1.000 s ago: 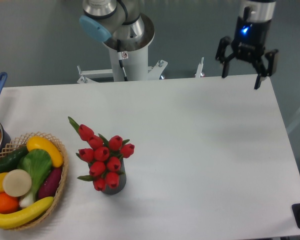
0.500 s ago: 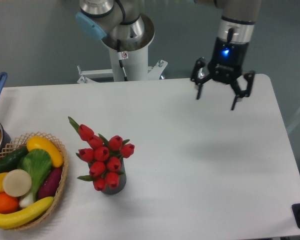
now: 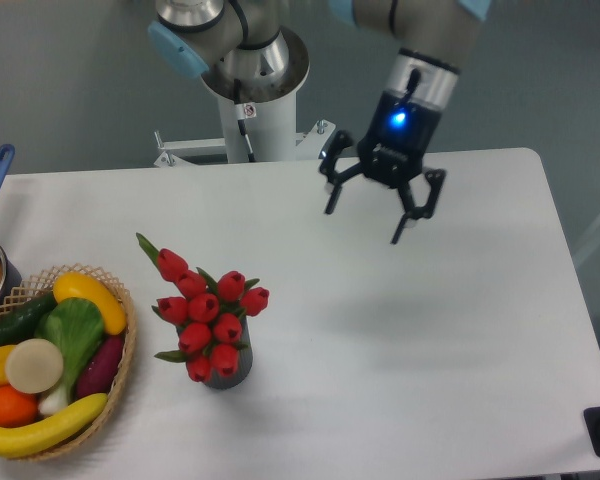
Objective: Pick up the flowers from the vase
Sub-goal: 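Move the open gripper toward the red tulips in the grey vase, then lower the open gripper around the tulip stems above the vase rim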
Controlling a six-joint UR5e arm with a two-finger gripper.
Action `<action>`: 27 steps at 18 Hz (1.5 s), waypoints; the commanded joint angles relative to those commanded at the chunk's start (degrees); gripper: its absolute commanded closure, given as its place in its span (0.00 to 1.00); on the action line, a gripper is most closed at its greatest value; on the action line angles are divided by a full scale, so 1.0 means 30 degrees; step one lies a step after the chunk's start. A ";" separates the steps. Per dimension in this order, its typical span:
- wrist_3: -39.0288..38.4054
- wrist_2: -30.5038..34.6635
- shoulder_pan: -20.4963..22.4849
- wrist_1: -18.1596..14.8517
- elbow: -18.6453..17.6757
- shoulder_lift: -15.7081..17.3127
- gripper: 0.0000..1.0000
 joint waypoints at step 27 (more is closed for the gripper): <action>-0.0058 -0.0762 -0.3783 0.1029 0.0204 -0.2667 0.00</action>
